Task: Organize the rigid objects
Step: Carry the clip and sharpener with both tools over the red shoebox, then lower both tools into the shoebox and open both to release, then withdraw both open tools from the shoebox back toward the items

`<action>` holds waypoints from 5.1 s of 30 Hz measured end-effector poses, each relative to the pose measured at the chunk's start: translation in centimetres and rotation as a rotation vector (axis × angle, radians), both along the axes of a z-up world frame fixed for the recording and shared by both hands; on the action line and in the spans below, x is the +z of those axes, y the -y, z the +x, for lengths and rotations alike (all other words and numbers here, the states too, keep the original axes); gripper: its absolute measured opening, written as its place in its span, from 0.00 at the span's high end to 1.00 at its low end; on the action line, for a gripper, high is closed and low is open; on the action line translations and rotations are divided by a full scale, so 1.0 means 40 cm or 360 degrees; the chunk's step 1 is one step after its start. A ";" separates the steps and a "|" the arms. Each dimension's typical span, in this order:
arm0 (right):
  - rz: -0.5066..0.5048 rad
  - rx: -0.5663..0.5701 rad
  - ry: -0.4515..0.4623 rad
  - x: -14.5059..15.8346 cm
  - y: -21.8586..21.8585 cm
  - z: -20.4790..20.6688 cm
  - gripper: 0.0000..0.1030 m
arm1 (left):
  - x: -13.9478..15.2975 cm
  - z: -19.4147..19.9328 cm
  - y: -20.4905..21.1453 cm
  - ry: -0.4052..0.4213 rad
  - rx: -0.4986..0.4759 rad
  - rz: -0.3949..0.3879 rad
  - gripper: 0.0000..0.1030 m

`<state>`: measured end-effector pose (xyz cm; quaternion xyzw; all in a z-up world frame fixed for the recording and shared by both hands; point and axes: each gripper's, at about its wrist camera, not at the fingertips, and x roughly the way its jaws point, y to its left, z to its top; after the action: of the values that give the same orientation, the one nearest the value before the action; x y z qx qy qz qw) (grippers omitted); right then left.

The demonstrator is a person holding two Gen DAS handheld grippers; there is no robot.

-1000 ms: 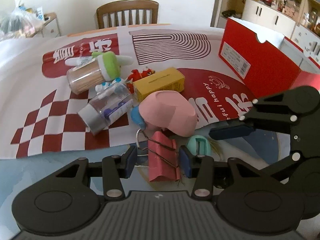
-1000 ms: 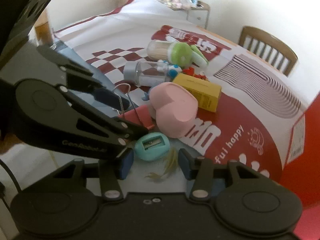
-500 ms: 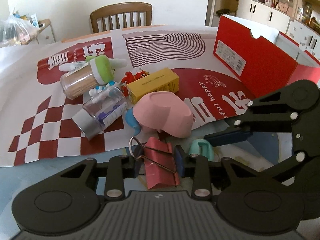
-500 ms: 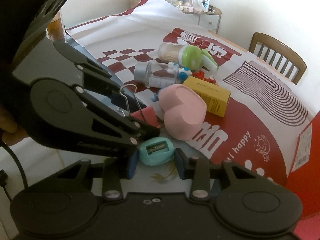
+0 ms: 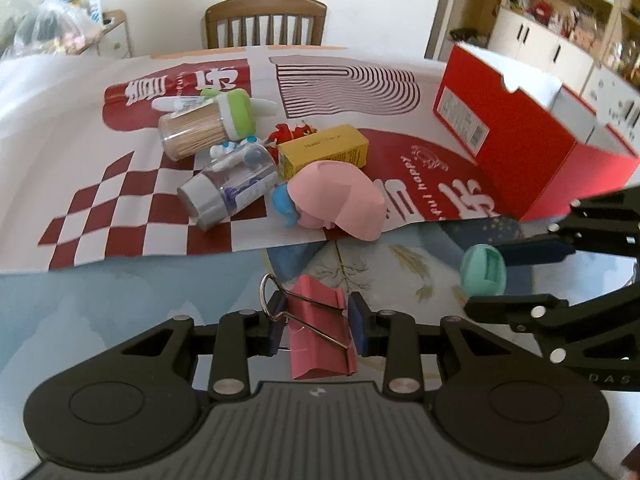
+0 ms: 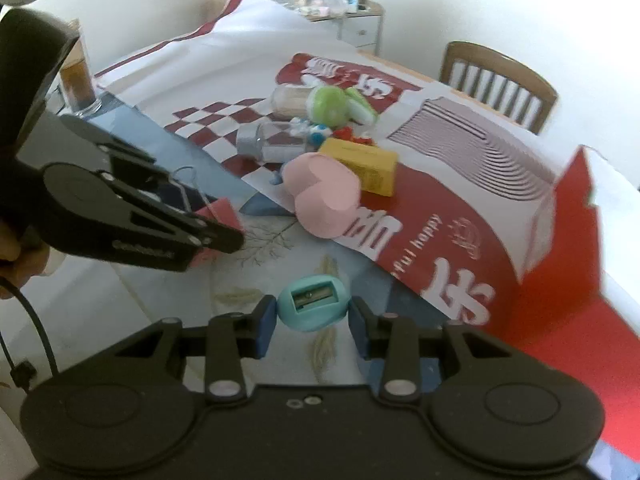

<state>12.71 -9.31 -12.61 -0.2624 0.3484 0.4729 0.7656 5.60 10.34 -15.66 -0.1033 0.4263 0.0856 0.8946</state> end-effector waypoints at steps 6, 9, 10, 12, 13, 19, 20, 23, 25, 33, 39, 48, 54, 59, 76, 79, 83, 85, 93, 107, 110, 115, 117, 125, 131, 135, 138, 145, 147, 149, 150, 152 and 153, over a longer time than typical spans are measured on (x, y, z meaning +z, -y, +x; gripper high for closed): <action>0.0034 -0.0171 0.0016 0.071 0.060 -0.029 0.63 | 0.070 -0.036 0.017 0.0091 -0.0001 -0.0061 0.68; 0.0055 -0.0251 0.0039 0.113 0.093 -0.040 0.63 | 0.118 -0.042 0.036 0.0141 -0.0031 -0.0063 0.68; 0.0063 -0.0284 0.0050 0.129 0.104 -0.042 0.63 | 0.131 -0.041 0.043 0.0155 -0.0044 -0.0068 0.68; 0.0089 -0.0340 0.0058 0.156 0.126 -0.039 0.63 | 0.162 -0.038 0.057 0.0184 -0.0072 -0.0067 0.68; 0.0097 -0.0368 0.0077 0.169 0.138 -0.037 0.63 | 0.174 -0.035 0.065 0.0196 -0.0085 -0.0064 0.68; 0.0159 -0.0517 0.0118 0.236 0.209 0.005 0.63 | 0.239 0.000 0.108 0.0279 -0.0166 -0.0028 0.68; 0.0166 -0.0539 0.0122 0.244 0.220 0.016 0.63 | 0.249 0.011 0.116 0.0289 -0.0179 -0.0027 0.68; 0.0191 -0.0617 0.0123 0.265 0.254 0.059 0.63 | 0.272 0.050 0.137 0.0309 -0.0207 -0.0045 0.68; 0.0204 -0.0660 0.0127 0.275 0.279 0.093 0.63 | 0.281 0.085 0.155 0.0313 -0.0225 -0.0059 0.68; 0.0188 -0.0706 0.0158 0.280 0.371 0.231 0.63 | 0.304 0.246 0.263 0.0312 -0.0277 -0.0049 0.68; 0.0145 -0.0695 0.0117 0.248 0.420 0.348 0.63 | 0.290 0.391 0.349 0.0250 -0.0315 -0.0035 0.68; 0.0083 -0.0666 -0.0018 0.174 0.469 0.500 0.63 | 0.246 0.595 0.443 0.0122 -0.0353 -0.0011 0.68; -0.0035 -0.0562 -0.0132 0.117 0.453 0.562 0.63 | 0.176 0.712 0.484 -0.0020 -0.0343 -0.0049 0.68; -0.0155 -0.0499 -0.0195 0.077 0.428 0.594 0.64 | 0.105 0.783 0.511 -0.0146 -0.0338 -0.0048 0.68; -0.0302 -0.0481 -0.0337 0.042 0.406 0.641 0.63 | -0.003 0.878 0.549 -0.0570 -0.0332 -0.0143 0.68; -0.0310 -0.0478 -0.0350 0.033 0.406 0.639 0.62 | -0.002 0.872 0.554 -0.0577 -0.0339 -0.0134 0.67; -0.0301 -0.0488 -0.0349 0.039 0.402 0.639 0.56 | 0.002 0.869 0.562 -0.0574 -0.0352 -0.0118 0.67; -0.0305 -0.0488 -0.0344 0.038 0.404 0.637 0.52 | 0.006 0.866 0.565 -0.0558 -0.0349 -0.0129 0.65; -0.0262 -0.0523 -0.0326 0.052 0.414 0.638 0.49 | 0.062 0.808 0.557 -0.0451 -0.0312 -0.0128 0.51; -0.0090 -0.0513 -0.0279 0.144 0.464 0.592 0.48 | 0.217 0.686 0.541 -0.0193 -0.0239 -0.0046 0.51; -0.0046 -0.0507 -0.0263 0.169 0.480 0.575 0.40 | 0.243 0.651 0.533 -0.0138 -0.0216 -0.0035 0.51; 0.0008 -0.0492 -0.0226 0.198 0.476 0.533 0.39 | 0.273 0.609 0.547 -0.0060 -0.0195 -0.0019 0.51; 0.0033 -0.0495 -0.0227 0.209 0.475 0.520 0.39 | 0.287 0.585 0.539 -0.0028 -0.0191 -0.0029 0.51; 0.0156 -0.0562 -0.0200 0.248 0.446 0.452 0.38 | 0.327 0.491 0.499 0.0102 -0.0225 0.0015 0.51; 0.0244 -0.0609 -0.0191 0.266 0.413 0.385 0.28 | 0.359 0.413 0.455 0.0194 -0.0245 0.0039 0.51; 0.0305 -0.0627 -0.0190 0.278 0.391 0.338 0.24 | 0.367 0.359 0.416 0.0239 -0.0244 0.0087 0.51; 0.0349 -0.0632 -0.0178 0.285 0.366 0.299 0.23 | 0.369 0.319 0.380 0.0257 -0.0233 0.0085 0.45; 0.0411 -0.0598 -0.0107 0.290 0.293 0.210 0.14 | 0.365 0.227 0.292 0.0325 -0.0198 0.0124 0.32; 0.0415 -0.0584 -0.0091 0.288 0.268 0.188 0.12 | 0.360 0.204 0.267 0.0338 -0.0196 0.0128 0.26; 0.0421 -0.0562 -0.0083 0.284 0.244 0.167 0.11 | 0.355 0.182 0.236 0.0348 -0.0176 0.0118 0.24; 0.0424 -0.0550 -0.0081 0.283 0.234 0.157 0.11 | 0.351 0.173 0.217 0.0350 -0.0168 0.0102 0.24; 0.0429 -0.0531 -0.0072 0.279 0.208 0.139 0.06 | 0.345 0.158 0.184 0.0355 -0.0155 0.0086 0.24; 0.0437 -0.0522 -0.0069 0.278 0.198 0.128 0.06 | 0.341 0.149 0.167 0.0359 -0.0144 0.0089 0.21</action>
<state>17.85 -17.24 -1.47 -0.0851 0.3352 0.3907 0.8531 11.55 3.68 -2.03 -0.0681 0.3246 0.0449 0.9423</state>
